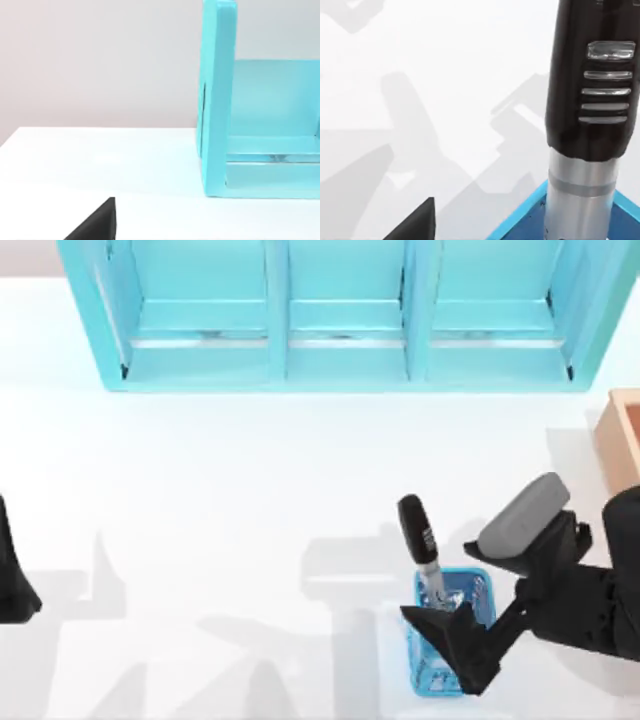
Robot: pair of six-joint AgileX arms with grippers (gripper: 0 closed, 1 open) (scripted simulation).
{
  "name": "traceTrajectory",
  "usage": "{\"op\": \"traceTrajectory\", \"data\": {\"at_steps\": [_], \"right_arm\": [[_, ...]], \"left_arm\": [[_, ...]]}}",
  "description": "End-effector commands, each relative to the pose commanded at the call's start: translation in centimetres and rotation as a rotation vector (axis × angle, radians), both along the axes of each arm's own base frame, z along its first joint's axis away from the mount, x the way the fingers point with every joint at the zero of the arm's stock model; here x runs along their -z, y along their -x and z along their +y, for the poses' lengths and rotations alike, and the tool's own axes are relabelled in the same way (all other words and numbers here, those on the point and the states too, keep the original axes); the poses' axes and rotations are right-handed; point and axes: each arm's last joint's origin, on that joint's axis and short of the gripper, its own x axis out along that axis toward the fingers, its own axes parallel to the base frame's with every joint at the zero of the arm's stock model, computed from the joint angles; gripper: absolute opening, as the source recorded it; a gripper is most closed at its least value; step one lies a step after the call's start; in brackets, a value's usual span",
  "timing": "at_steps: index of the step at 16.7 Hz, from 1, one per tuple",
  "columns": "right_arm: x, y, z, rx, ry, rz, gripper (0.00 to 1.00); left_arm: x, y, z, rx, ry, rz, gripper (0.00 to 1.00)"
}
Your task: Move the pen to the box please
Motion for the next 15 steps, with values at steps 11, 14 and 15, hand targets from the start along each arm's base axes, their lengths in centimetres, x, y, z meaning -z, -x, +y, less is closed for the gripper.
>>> {"op": "traceTrajectory", "data": {"at_steps": [11,14,15], "right_arm": [[2.6,-1.0,2.4,0.001,-0.001,-0.001,0.92],[2.6,-1.0,2.4,0.001,-0.001,-0.001,0.7],[2.6,-1.0,2.4,0.001,-0.001,-0.001,0.62]], "left_arm": [[0.0,0.0,0.0,0.0,0.0,0.0,1.0],[0.0,0.0,0.0,0.0,0.0,0.0,1.0],[0.0,0.0,0.0,0.0,0.0,0.0,1.0]]}}
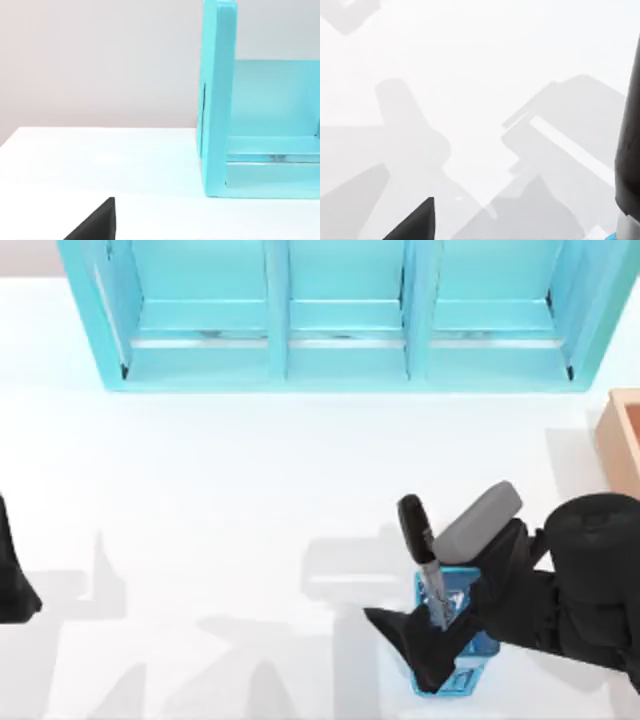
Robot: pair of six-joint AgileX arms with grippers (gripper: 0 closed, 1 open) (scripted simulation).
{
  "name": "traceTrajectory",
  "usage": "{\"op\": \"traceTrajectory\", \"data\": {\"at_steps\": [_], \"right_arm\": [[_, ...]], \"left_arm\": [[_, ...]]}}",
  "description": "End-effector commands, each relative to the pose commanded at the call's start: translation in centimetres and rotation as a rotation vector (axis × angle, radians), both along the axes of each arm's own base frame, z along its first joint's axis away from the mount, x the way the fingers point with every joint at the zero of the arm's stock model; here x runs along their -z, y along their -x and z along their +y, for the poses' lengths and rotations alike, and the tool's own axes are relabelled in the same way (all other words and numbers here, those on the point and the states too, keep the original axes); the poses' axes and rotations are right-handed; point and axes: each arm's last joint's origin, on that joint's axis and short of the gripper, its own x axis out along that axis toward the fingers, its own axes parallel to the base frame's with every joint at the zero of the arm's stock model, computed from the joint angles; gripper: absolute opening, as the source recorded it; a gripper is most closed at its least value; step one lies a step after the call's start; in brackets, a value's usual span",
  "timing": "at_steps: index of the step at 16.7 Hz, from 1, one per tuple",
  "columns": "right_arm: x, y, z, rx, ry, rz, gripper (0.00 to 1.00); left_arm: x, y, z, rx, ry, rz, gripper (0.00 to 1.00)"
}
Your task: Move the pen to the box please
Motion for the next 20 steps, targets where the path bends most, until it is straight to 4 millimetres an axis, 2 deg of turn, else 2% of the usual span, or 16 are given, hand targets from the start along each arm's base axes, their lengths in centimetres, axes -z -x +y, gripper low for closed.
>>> {"op": "traceTrajectory", "data": {"at_steps": [8,20], "right_arm": [[0.0,0.0,0.0,0.0,0.0,0.0,0.02],[-0.48,-0.5,-0.12,-0.011,-0.003,0.003,0.0]], "left_arm": [[0.0,0.0,0.0,0.0,0.0,0.0,1.0],[0.0,0.0,0.0,0.0,0.0,0.0,1.0]]}}
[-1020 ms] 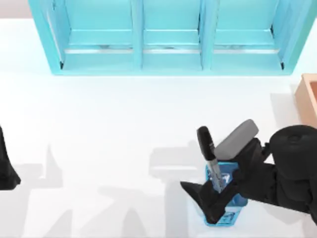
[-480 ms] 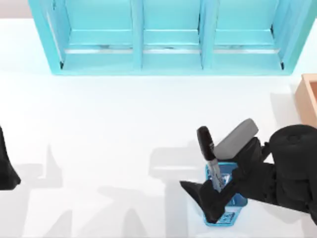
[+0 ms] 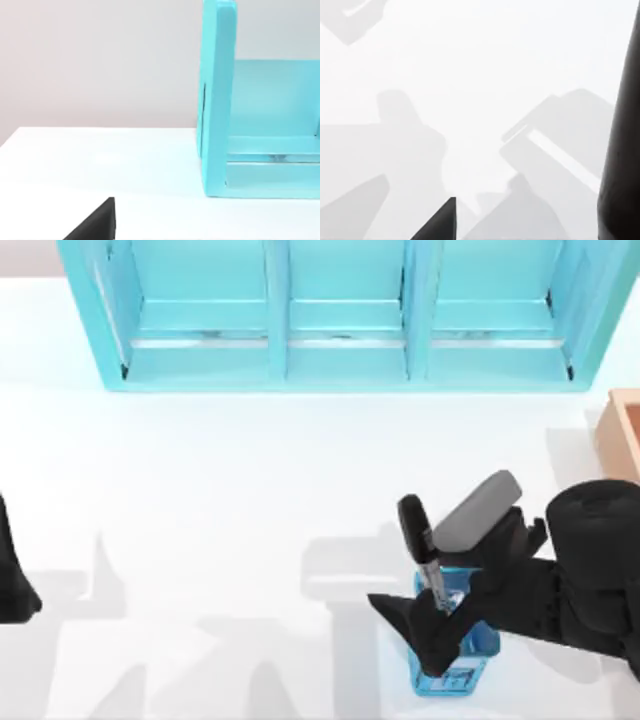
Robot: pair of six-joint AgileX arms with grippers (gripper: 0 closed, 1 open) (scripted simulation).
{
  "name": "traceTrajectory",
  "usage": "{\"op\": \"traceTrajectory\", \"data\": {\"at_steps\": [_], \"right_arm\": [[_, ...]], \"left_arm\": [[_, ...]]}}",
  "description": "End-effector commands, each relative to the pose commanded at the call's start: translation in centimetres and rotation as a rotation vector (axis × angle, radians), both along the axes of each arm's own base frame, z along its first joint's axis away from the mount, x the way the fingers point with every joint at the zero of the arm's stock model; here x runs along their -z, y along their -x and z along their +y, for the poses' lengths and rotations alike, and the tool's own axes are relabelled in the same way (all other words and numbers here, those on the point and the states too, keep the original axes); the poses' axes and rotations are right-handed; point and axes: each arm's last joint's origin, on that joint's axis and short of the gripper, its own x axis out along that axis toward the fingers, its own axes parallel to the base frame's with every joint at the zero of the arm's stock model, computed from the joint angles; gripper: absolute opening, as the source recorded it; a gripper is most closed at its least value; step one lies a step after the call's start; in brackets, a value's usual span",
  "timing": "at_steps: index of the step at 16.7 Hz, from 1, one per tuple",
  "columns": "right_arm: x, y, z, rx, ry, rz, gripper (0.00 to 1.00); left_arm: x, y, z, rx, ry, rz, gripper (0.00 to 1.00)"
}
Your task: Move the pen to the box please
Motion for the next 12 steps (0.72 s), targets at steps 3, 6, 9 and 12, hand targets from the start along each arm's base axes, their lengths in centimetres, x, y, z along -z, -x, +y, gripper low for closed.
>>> {"op": "traceTrajectory", "data": {"at_steps": [3,6,9,12], "right_arm": [[-1.1,-1.5,-1.1,-0.017,0.019,0.017,0.0],[-3.4,-3.1,-3.4,-0.037,0.039,0.044,0.0],[-6.6,-3.7,-6.9,-0.047,0.044,0.077,0.0],[-10.1,-2.7,-10.5,-0.037,0.026,0.08,0.0]], "left_arm": [[0.0,0.0,0.0,0.0,0.0,0.0,1.0],[0.0,0.0,0.0,0.0,0.0,0.0,1.0],[0.0,0.0,0.0,0.0,0.0,0.0,1.0],[0.0,0.0,0.0,0.0,0.0,0.0,1.0]]}}
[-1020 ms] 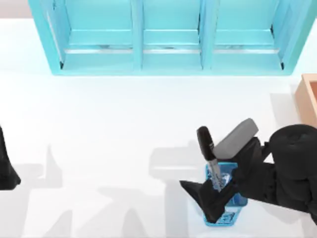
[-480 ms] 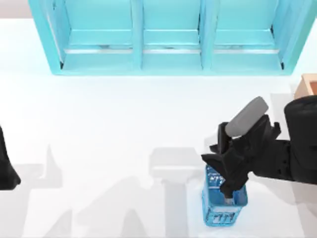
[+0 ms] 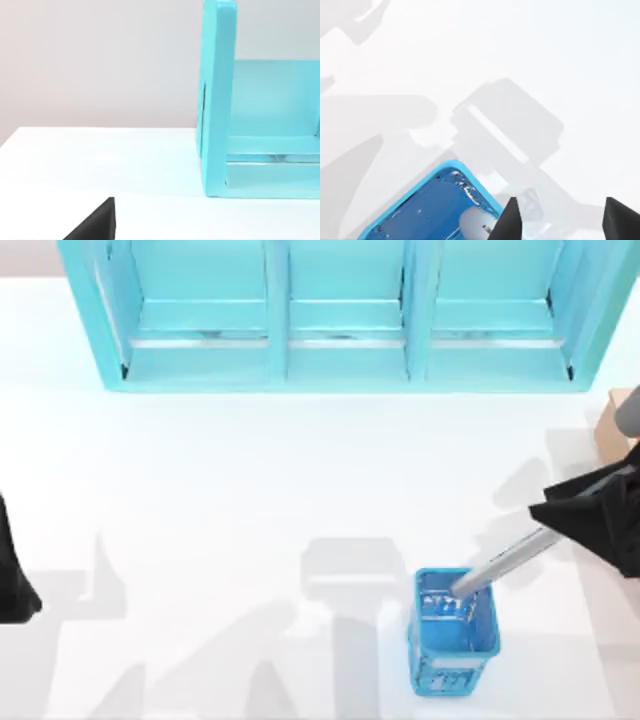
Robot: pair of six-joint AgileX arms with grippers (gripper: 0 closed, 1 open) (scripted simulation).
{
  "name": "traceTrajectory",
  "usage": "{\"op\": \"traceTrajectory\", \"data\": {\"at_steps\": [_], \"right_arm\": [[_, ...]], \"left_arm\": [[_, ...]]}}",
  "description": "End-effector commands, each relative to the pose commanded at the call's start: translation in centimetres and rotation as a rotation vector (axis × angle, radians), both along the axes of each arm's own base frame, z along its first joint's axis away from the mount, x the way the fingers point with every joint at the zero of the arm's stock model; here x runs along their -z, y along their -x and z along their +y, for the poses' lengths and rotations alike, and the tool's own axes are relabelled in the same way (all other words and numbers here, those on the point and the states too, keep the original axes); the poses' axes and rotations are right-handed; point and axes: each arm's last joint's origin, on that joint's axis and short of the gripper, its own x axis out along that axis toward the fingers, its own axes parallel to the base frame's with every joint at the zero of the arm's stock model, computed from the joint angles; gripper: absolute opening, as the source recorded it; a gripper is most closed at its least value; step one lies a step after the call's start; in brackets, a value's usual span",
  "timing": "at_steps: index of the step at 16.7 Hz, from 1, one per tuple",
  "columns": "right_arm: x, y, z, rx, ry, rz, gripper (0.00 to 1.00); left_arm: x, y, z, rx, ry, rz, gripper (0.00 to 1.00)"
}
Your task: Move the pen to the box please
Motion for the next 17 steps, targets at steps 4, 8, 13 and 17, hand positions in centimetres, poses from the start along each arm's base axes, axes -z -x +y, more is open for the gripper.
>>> {"op": "traceTrajectory", "data": {"at_steps": [4,8,13,17], "right_arm": [[-3.5,2.3,-3.3,0.03,-0.027,-0.054,0.0],[-4.6,3.3,-4.2,0.046,-0.033,-0.087,0.0],[-4.5,3.0,-4.2,0.05,-0.021,-0.066,0.0],[-5.8,1.0,-5.6,0.161,0.081,0.037,0.0]], "left_arm": [[0.0,0.0,0.0,0.0,0.0,0.0,1.0],[0.0,0.0,0.0,0.0,0.0,0.0,1.0],[0.0,0.0,0.0,0.0,0.0,0.0,1.0],[0.0,0.0,0.0,0.0,0.0,0.0,1.0]]}}
